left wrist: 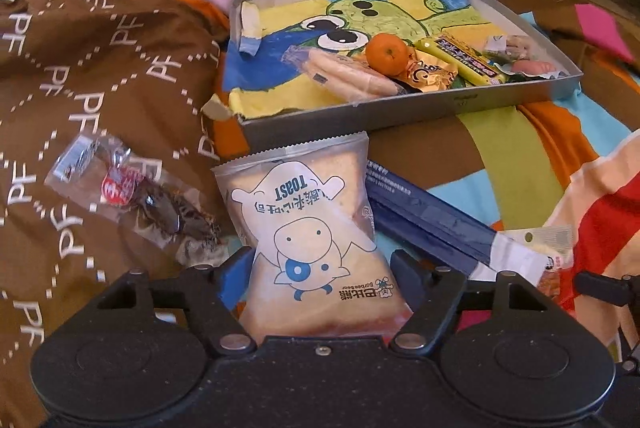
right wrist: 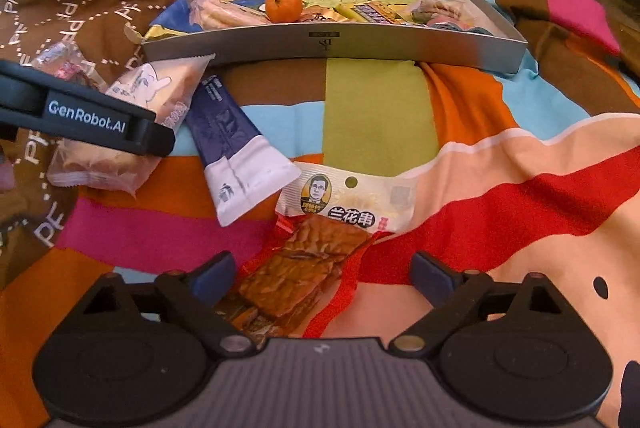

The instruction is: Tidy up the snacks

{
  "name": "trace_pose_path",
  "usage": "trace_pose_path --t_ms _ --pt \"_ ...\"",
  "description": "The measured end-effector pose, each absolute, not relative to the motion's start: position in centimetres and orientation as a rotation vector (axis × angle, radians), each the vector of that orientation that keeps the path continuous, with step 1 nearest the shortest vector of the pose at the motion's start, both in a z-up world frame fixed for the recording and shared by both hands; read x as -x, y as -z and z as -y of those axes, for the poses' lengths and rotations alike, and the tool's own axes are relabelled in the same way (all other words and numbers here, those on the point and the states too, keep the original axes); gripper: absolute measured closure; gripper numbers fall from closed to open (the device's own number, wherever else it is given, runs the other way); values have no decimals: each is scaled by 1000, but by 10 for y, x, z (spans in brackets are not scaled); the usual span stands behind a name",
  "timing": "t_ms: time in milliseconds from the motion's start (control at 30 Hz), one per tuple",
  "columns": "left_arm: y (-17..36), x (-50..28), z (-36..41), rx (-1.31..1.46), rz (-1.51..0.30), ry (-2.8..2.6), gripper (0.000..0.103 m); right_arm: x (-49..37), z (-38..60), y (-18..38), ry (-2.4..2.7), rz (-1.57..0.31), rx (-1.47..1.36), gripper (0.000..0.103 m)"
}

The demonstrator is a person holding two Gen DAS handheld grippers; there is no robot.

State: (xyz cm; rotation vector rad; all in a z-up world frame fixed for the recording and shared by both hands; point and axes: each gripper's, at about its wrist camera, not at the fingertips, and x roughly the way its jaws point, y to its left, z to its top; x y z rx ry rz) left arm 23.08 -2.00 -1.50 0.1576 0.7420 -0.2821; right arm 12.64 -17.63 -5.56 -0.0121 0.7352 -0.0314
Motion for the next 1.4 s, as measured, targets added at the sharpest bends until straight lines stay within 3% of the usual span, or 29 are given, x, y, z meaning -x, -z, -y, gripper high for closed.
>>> trace_pose_path --t_ms 400,700,867,1100,1400 --pt "29 -176 18 -162 -804 307 32 -108 183 44 -49 -762 9 42" --pt "29 -138 19 -145 -853 358 33 -77 196 33 -144 -785 47 42" --pt "29 -119 22 -159 -867 390 33 -52 209 34 -258 -811 139 38" --pt "28 -123 24 -159 -886 388 32 -55 214 34 -270 -794 134 17" --pt "37 -140 35 -206 -924 366 25 -50 201 49 -279 -752 183 7"
